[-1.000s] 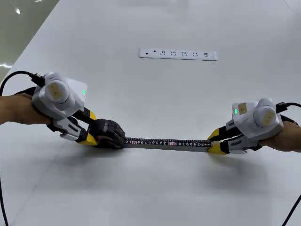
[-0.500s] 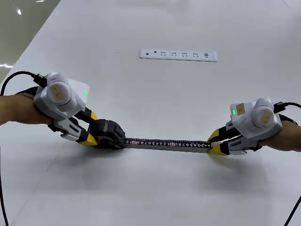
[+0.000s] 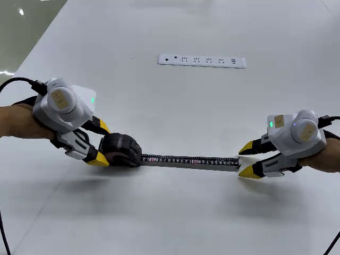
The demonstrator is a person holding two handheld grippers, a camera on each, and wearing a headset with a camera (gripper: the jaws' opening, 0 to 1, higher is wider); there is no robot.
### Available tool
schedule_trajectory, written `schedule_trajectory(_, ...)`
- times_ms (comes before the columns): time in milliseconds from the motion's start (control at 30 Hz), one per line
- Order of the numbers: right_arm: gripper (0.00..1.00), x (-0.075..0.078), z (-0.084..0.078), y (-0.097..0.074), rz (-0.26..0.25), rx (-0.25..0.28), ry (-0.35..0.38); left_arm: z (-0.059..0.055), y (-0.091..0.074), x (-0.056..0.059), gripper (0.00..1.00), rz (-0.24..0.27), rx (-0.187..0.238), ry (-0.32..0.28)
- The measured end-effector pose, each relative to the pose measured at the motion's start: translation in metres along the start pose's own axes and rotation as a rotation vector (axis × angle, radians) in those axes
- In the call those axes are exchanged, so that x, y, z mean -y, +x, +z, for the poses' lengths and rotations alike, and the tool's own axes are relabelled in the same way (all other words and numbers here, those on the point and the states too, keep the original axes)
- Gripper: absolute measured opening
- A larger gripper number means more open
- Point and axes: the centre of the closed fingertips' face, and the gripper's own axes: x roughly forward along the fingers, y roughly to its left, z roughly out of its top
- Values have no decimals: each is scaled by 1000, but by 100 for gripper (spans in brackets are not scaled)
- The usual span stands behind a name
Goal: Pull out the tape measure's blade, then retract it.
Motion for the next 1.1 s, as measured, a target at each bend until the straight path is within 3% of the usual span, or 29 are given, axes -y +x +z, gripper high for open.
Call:
schedule_trajectory(467,40,-11,3,-9,-56,54,105,-1,-9,6,58,62,79,-88)
schedule_trajectory(600,44,-18,5,-10,-62,69,138,1,-11,8,61,84,124,-140)
schedule_trajectory(1100,57,-26,9,-15,-138,128,235,-1,-14,22,70,141,211,-242)
